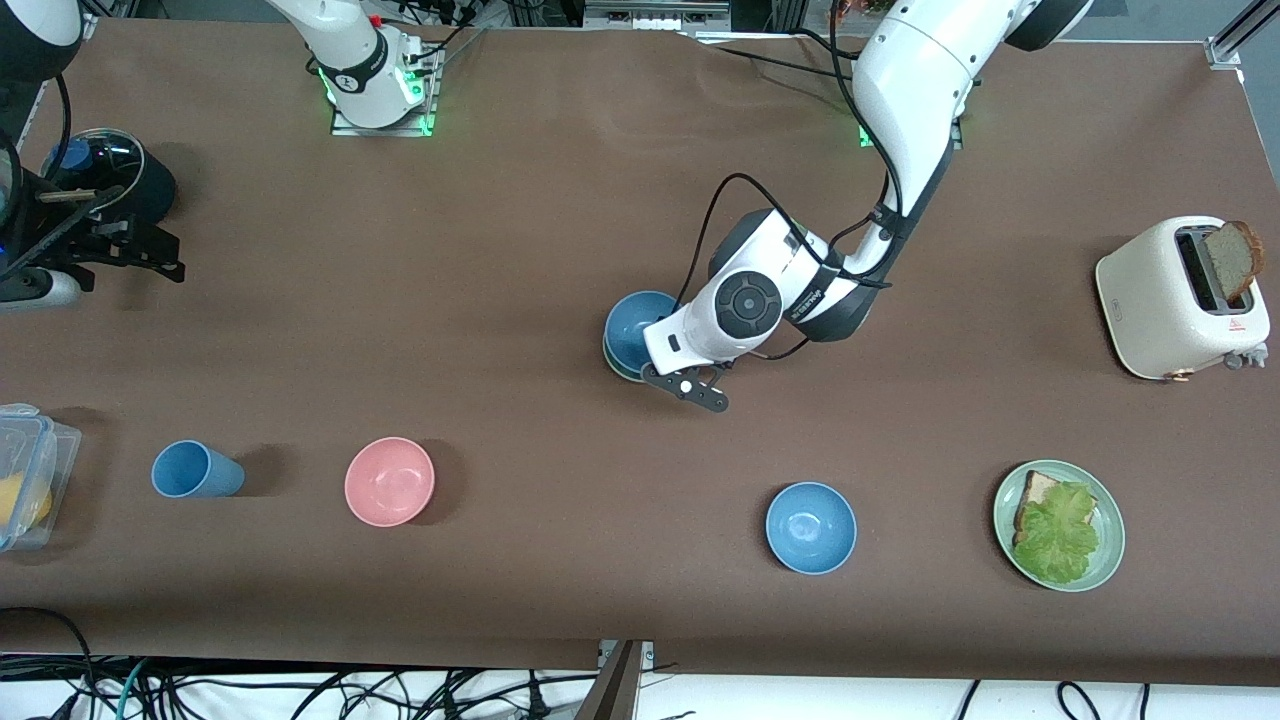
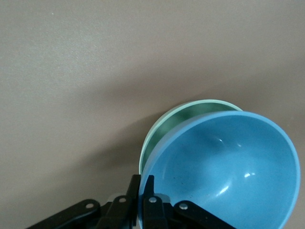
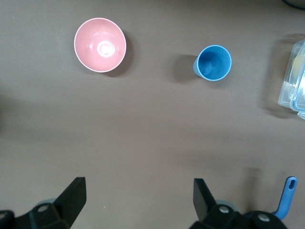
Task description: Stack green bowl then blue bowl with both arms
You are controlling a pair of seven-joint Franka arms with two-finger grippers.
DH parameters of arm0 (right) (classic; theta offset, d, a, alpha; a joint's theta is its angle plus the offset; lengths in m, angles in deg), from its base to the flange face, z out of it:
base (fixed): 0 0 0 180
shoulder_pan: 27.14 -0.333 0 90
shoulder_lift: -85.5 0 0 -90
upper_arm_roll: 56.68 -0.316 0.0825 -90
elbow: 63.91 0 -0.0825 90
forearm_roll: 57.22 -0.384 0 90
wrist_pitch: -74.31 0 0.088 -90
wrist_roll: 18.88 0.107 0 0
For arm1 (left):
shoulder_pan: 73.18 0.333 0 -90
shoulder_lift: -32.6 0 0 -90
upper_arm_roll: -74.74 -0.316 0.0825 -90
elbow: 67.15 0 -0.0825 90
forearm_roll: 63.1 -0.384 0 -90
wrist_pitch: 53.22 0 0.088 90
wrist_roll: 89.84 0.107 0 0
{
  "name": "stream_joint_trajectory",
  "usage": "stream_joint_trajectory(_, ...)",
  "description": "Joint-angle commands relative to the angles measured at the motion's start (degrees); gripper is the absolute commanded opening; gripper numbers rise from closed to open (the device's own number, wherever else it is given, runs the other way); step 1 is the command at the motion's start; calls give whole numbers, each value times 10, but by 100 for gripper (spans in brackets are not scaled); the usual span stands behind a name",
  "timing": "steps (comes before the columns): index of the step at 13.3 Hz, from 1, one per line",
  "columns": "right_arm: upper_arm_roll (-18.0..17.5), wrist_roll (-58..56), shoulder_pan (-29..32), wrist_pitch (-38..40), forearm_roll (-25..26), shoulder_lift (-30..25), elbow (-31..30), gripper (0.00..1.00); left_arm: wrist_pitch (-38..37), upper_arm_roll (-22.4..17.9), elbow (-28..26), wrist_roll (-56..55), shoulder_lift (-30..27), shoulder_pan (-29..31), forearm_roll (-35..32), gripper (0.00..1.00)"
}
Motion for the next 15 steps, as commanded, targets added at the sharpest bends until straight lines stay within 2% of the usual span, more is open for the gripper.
stream_joint_trajectory(1,-2,-8,4,1,3,-5,-4,99,1,-6,22,-5,12,-8,-16,98)
stream_joint_trajectory(4,-2,-8,4,2,3,-6,-4,99,-5,-6,22,-6,3,-6,-17,100)
stream_joint_trajectory(7,-2,-9,4,2,3,-5,-4,99,-71,-12,24,-8,-58,4,-16,100)
stream_joint_trajectory(12,-2,-9,4,2,3,-5,-4,99,-288,-93,29,-8,-214,35,-17,100)
stream_joint_trajectory(15,-2,-9,4,2,2,-5,-4,99,-347,-130,36,6,-284,85,-18,100)
